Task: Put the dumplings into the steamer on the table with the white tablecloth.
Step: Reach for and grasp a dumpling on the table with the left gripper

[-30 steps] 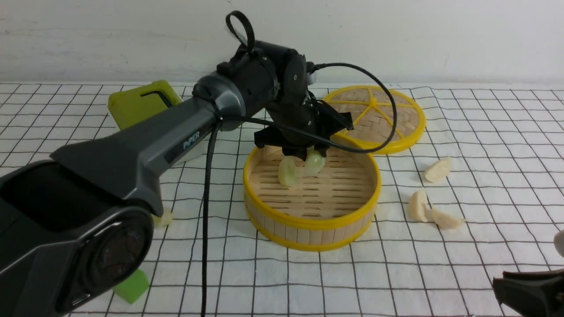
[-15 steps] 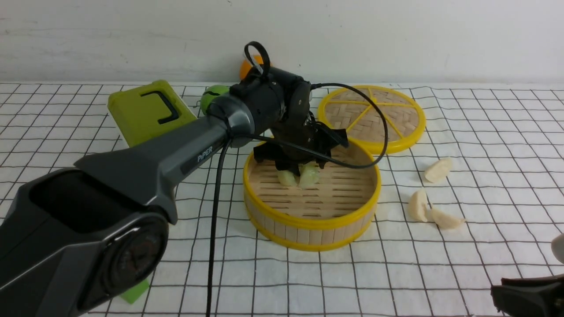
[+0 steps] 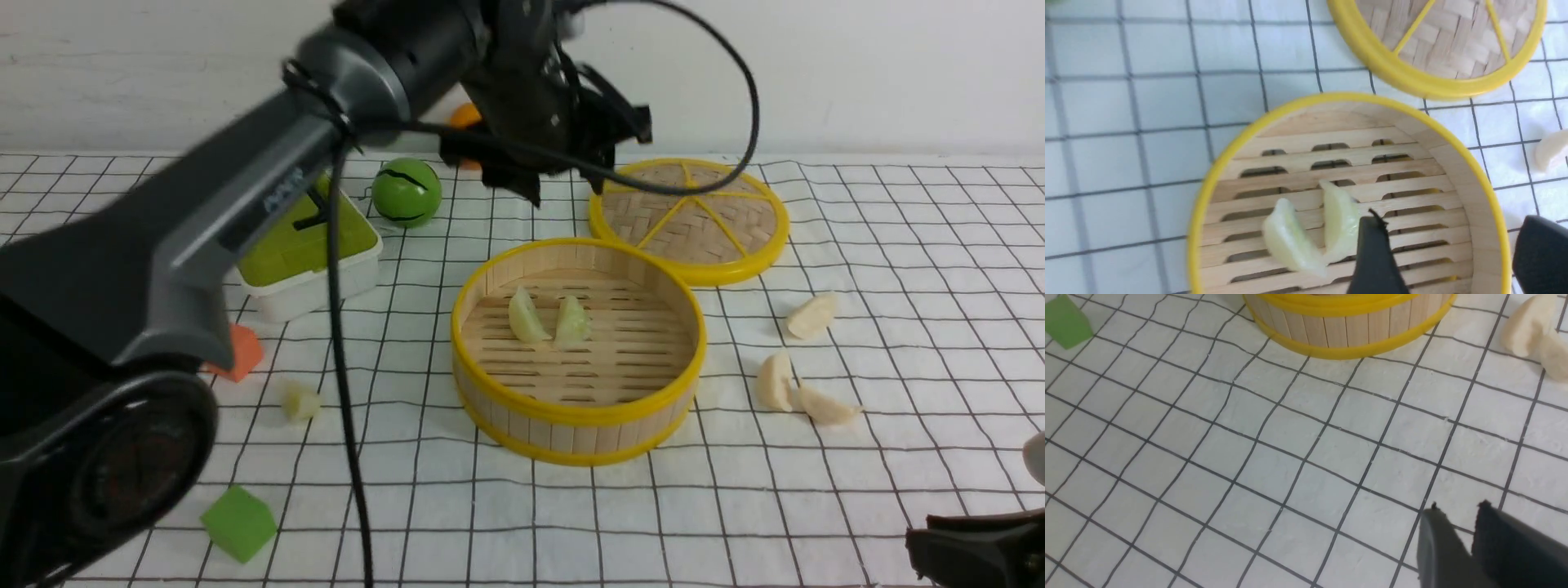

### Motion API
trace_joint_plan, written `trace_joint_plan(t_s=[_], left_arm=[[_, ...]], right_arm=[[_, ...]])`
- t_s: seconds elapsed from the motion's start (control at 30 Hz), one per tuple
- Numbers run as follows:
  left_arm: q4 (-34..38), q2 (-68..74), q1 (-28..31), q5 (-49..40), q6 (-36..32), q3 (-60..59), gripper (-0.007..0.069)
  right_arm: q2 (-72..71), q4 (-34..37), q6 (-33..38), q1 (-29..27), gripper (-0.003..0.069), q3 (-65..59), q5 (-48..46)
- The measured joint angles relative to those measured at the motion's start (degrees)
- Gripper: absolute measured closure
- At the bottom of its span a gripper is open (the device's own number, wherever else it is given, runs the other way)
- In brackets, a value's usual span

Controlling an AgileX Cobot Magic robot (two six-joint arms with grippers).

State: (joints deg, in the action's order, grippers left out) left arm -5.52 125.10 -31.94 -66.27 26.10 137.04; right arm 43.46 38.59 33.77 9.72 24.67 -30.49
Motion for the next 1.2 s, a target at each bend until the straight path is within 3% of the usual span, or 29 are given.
trace_joint_plan(t_s=[0.2, 0.33, 0.5, 0.6, 0.7, 0.83, 1.2], left_arm=[[-11.7, -10.0, 1.4, -4.8, -4.0, -2.8, 0.022], [-10.9, -15.6, 5.9, -4.8, -4.0, -11.0, 0.0233], [-3.9, -22.5, 15.4, -3.7, -5.0, -32.1, 0.0257], [4.2, -25.9, 22.9, 7.4, -5.2, -51.2, 0.0279], [9.9, -26.5, 26.7, 14.4, -4.6, -61.0, 0.0285], [13.9, -25.4, 27.9, 20.9, -3.7, -67.6, 0.0288], [17.4, -19.2, 27.7, 30.2, 0.2, -67.1, 0.0288]], right_arm=[[0.0, 0.2, -0.1, 0.0, 0.0517, 0.0, 0.0], [0.0, 0.2, -0.1, 0.0, 0.0515, 0.0, 0.0], [0.0, 0.2, -0.1, 0.0, 0.0513, 0.0, 0.0], [0.0, 0.2, -0.1, 0.0, 0.0512, 0.0, 0.0], [0.0, 0.2, -0.1, 0.0, 0.051, 0.0, 0.3], [0.0, 0.3, -0.1, 0.0, 0.0509, 0.0, 2.0], [0.0, 0.5, -0.1, 0.0, 0.0509, 0.0, 2.8]])
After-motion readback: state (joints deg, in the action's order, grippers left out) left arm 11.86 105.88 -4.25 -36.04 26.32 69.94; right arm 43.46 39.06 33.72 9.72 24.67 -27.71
